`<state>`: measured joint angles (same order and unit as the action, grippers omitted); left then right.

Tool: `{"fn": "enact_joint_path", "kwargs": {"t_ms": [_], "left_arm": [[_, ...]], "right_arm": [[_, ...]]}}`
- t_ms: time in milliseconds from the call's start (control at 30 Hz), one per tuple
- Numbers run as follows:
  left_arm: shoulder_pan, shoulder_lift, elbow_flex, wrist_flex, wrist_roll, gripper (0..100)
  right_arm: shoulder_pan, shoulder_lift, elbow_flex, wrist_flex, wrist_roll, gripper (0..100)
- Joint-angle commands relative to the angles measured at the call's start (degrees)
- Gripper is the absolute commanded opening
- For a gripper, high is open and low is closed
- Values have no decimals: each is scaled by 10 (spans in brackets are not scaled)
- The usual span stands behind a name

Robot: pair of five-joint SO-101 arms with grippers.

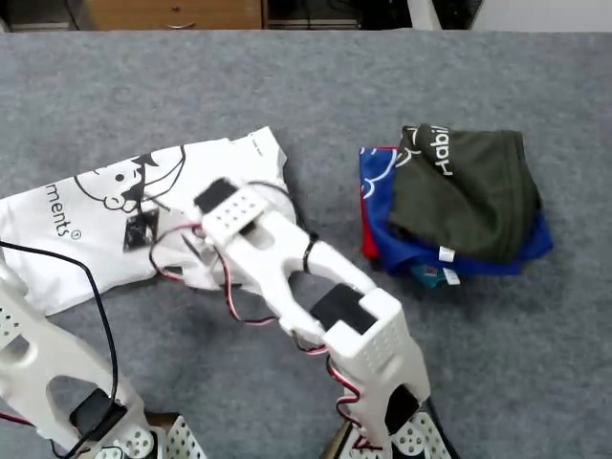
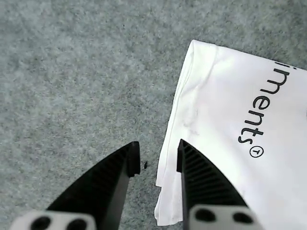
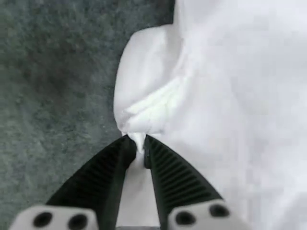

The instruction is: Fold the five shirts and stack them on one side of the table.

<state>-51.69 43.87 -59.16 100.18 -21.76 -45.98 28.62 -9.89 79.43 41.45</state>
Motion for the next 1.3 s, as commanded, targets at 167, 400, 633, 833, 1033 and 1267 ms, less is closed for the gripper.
{"fn": "enact_joint_path", "kwargs": {"t_ms": [167, 400, 633, 833, 1033, 1267], "left_arm": [[2, -6, -27, 5, -2, 139], [25, -6, -27, 5, -1, 139], [40, -6, -27, 5, 1, 139], [38, -6, -27, 5, 1, 139], [35, -7, -28, 5, 25, 139], [33, -12, -28, 5, 25, 140]], "right_arm": [[57, 96, -317, 122, 34, 3], [57, 241, -593, 211, 135, 3], [58, 345, -754, 201, 243, 4], [47, 395, -839, 173, 261, 8], [34, 378, -859, 191, 260, 207], [41, 323, -859, 227, 243, 277]]}}
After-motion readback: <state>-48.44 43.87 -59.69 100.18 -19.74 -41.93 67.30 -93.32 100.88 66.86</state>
